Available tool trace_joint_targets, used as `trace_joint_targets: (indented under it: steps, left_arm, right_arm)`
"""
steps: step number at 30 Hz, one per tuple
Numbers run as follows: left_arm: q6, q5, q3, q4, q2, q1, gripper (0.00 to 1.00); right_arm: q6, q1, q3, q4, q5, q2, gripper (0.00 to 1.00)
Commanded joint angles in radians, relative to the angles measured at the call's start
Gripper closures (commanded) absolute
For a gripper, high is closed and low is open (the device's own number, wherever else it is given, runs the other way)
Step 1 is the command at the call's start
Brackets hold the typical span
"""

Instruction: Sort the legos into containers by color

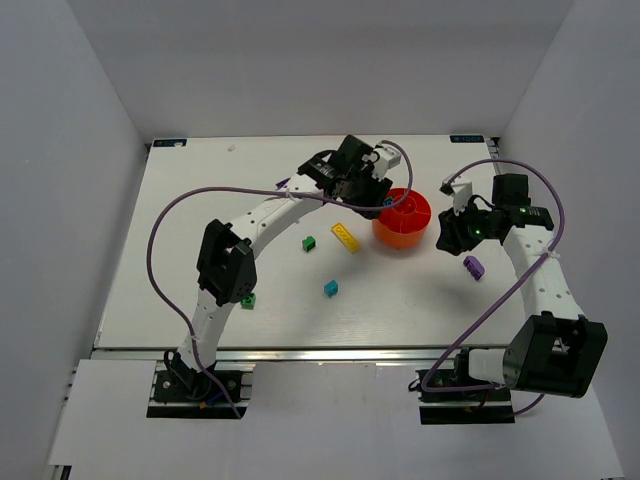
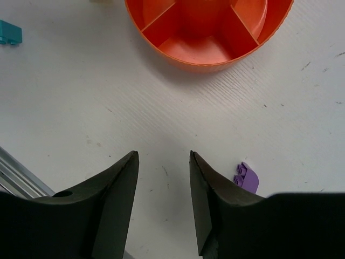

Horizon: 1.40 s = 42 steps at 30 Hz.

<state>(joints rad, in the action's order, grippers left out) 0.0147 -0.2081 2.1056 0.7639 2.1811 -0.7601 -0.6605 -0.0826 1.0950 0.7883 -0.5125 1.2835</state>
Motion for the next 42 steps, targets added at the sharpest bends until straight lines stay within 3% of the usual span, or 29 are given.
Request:
trace_joint_targets:
  steps: [1,27,33,36,38,42]
  left_arm:
    - [-0.05,-0.005,0.062,0.031,-0.023,0.005,0.39]
    - [-0.062,0.019,0.021,0.02,-0.046,0.005,0.34]
    - [0.014,0.13,-0.378,-0.199,-0.338,0.024,0.29]
    - [0.03,0.139,-0.524,-0.213,-0.451,0.044,0.29]
    - [0.027,0.093,-0.641,-0.21,-0.538,0.044,0.35]
    - [-0.013,-0.09,-0.882,-0.274,-0.691,0.044,0.39]
  right_arm:
    - [0.012,0.004,-0.009,-0.018,-0.032,-0.019,0.51]
    - [0.013,0.024,0.006,-0.015,-0.026,0.016,0.51]
    - [0.029,0.033,-0.044,-0.05,-0.047,-0.019,0.45]
    - [-0.046,0.046,-0.058,-0.008,-0.122,-0.029,0.39]
    - [-0.17,0.067,-0.069,0.063,-0.249,-0.047,0.34]
    - [-0.251,0.13,-0.165,0.014,-0.287,-0.095,0.3]
